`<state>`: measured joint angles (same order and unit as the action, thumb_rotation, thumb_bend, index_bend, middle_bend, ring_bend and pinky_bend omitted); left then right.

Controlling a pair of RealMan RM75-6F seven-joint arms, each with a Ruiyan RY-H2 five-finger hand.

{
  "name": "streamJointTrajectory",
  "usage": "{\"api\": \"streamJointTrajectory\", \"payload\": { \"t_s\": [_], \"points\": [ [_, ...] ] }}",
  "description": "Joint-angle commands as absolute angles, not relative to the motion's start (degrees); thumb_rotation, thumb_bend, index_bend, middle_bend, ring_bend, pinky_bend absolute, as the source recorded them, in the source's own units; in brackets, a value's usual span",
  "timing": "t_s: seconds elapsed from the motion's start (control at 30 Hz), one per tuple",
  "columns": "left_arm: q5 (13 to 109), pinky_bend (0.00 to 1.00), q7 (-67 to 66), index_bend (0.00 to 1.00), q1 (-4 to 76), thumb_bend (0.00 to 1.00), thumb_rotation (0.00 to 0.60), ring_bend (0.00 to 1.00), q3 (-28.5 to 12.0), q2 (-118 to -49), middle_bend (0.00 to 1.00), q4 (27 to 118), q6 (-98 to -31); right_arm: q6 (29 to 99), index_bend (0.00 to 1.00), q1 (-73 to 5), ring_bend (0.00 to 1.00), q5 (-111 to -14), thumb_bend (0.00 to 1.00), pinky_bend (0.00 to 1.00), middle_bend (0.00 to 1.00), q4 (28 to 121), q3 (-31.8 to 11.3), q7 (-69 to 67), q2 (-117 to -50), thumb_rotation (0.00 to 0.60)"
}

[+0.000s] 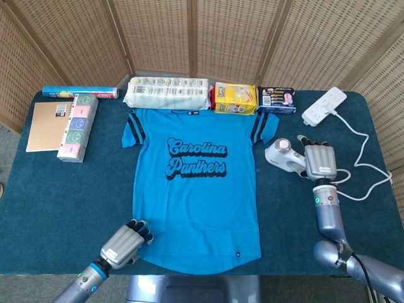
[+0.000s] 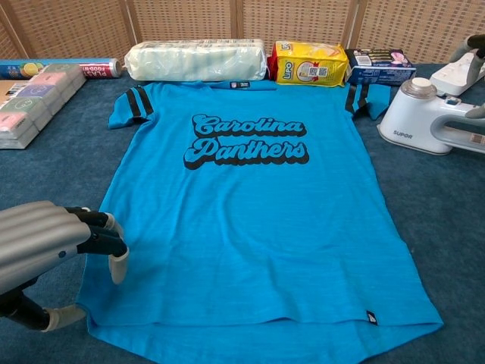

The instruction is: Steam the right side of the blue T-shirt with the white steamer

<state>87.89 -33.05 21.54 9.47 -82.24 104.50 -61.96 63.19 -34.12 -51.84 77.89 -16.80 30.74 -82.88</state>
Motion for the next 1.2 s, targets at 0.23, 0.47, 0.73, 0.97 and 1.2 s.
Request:
{"api": "streamJointTrajectory", "payload": {
  "t_s": [0.23,0.47,0.73,0.97,1.2],
  "points": [
    [90.2,0.24,-32.5,0.41,19.6,0.29,0.566,0.21,12.4,-77.4,0.39,107.2,-64.5,65.3,0.18,-33.1,0.39,-52.0,0.22,0.32,0.37,81.3,-16.7,29.9,-80.7,0.600],
    [94.4,0.24,-26.7,0.41,17.0,0.29,0.570,0.21,12.7,-75.0,0.39,105.7,-70.7,66.4,0.18,-31.7,0.39,-53.7,0.22,0.32,0.37,82.8,-16.6,25.7,-79.2,0.600],
    [97.9,0.24,-19.0,0.41,14.1,0.29,0.568,0.21,12.5,-73.8,0.39,101.2,-77.7,67.8,0.18,-29.4,0.39,-57.3,0.22,0.33,0.37,83.7,-15.6,19.9,-77.9,0.600],
    [96.9,0.24,-12.9,0.41,10.4,0.29,0.564,0.21,11.2,-71.2,0.39,98.1,-85.1,71.1,0.22,-25.9,0.40,-62.5,0.22,0.35,0.39,85.3,-13.0,15.3,-75.7,0.600],
    [92.8,0.24,-6.3,0.41,7.1,0.29,0.571,0.21,9.4,-69.4,0.39,94.0,-89.0,75.0,0.29,-21.4,0.40,-67.3,0.22,0.35,0.41,86.6,-9.5,11.7,-73.5,0.600]
  ]
}}
